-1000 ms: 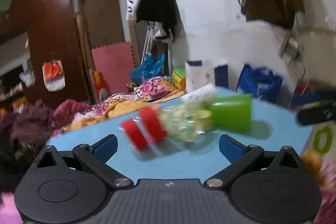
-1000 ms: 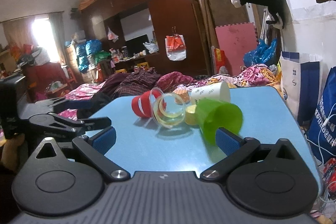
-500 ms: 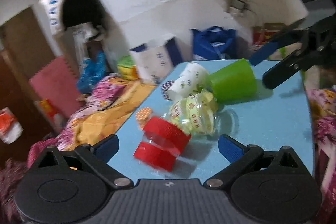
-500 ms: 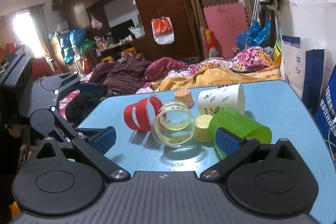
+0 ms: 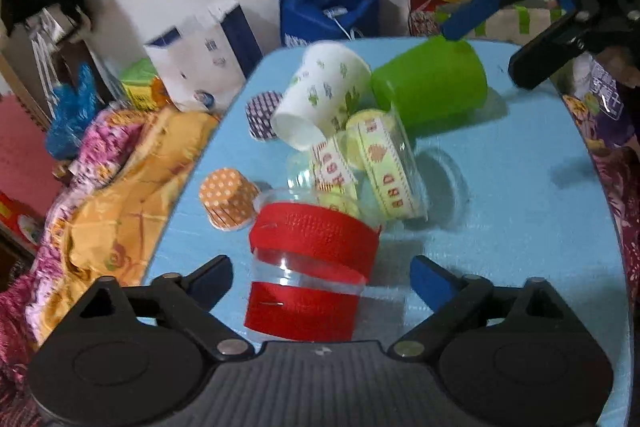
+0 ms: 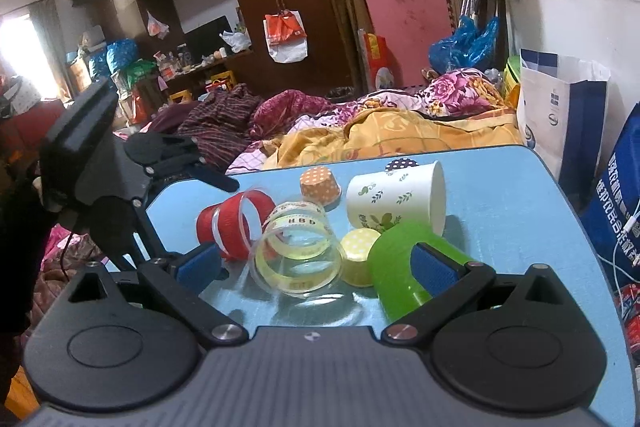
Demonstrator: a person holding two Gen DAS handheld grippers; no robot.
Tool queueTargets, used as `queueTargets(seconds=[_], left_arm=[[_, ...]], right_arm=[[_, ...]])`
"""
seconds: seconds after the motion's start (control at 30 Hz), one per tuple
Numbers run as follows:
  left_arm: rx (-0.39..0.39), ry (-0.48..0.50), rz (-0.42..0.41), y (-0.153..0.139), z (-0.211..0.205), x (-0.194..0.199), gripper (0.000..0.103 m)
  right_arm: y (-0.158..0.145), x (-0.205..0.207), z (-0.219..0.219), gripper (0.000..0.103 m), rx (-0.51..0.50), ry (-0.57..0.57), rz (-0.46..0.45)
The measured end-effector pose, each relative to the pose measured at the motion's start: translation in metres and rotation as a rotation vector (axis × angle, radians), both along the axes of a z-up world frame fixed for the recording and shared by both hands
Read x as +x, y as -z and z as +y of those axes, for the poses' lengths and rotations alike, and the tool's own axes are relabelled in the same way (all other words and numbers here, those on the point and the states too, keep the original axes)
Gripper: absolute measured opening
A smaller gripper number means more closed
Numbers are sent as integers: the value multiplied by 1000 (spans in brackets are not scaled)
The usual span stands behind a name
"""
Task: Flip cup upright
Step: 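Move the left tool to the red-banded clear cup and close around it, then lift the red-banded cup with the left tool while the right tool grasps it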
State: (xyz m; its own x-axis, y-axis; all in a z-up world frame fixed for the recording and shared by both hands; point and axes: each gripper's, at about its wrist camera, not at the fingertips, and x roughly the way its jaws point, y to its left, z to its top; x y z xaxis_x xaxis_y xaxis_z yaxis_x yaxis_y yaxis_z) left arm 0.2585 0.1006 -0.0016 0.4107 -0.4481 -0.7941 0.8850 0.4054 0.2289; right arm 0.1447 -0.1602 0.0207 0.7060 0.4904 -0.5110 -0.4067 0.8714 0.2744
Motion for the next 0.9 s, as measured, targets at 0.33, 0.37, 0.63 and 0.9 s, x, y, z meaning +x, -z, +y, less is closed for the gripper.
queueTargets(seconds=[0.33, 0.37, 0.63, 0.9], left_arm=[[-56, -71, 109, 3, 5, 2, 66], [-62, -93, 106, 3, 5, 0, 66], [-117, -438, 137, 2, 6, -33, 64], [-252, -752, 189, 1, 5, -95, 64]], right_arm=[[7, 7, -13, 102, 38, -24, 15], [7, 6, -14, 102, 42, -28, 12], [13, -3, -26, 102, 83, -104, -12], [28, -17, -38, 102, 105, -175, -23]])
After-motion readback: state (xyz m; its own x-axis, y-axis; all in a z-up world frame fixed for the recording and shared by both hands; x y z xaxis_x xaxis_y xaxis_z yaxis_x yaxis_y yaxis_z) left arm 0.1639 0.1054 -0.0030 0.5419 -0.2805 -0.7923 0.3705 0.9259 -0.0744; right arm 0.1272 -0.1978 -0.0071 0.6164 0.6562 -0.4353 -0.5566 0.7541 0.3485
